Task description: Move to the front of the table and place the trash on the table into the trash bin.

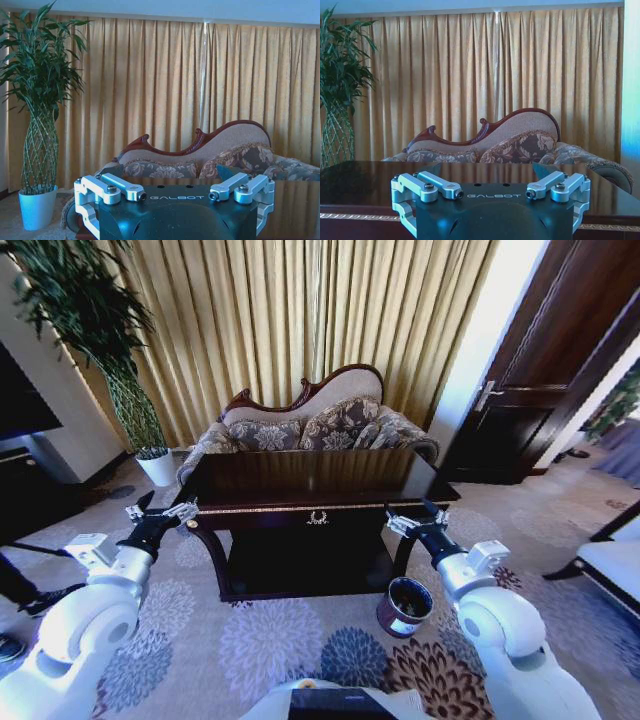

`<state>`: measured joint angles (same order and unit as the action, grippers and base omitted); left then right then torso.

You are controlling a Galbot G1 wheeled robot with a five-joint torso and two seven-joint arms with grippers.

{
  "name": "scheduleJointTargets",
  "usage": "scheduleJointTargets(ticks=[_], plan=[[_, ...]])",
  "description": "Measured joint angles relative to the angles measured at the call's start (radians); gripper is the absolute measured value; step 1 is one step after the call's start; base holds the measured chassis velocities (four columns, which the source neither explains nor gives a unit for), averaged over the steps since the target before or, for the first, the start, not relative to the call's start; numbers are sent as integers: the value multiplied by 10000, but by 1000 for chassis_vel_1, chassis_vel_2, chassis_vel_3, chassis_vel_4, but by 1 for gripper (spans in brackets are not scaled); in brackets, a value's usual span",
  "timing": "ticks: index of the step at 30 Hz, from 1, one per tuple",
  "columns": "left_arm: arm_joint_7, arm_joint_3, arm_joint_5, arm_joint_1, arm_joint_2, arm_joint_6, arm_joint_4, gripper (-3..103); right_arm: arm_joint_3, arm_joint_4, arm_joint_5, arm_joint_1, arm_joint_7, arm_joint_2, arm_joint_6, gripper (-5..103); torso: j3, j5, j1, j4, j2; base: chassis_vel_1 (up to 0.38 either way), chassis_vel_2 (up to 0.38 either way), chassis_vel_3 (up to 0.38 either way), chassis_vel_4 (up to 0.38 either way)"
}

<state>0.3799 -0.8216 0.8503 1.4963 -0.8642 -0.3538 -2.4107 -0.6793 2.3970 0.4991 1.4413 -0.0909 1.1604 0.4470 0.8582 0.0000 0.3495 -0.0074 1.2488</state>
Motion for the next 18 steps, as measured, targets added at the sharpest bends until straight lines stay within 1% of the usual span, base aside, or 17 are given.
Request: scheduleJointTargets(ticks=[13, 18], plan=[[0, -18, -26, 36, 35, 6, -55, 100, -15, 12, -3, 58, 4, 33, -46, 100, 2, 0, 3, -2, -1, 129, -137, -134, 121], [0, -26, -37, 56, 38, 14, -73, 100, -25, -51, -5, 68, 13, 37, -177, 100, 2, 0, 2, 1, -1, 145, -147, -113, 173]])
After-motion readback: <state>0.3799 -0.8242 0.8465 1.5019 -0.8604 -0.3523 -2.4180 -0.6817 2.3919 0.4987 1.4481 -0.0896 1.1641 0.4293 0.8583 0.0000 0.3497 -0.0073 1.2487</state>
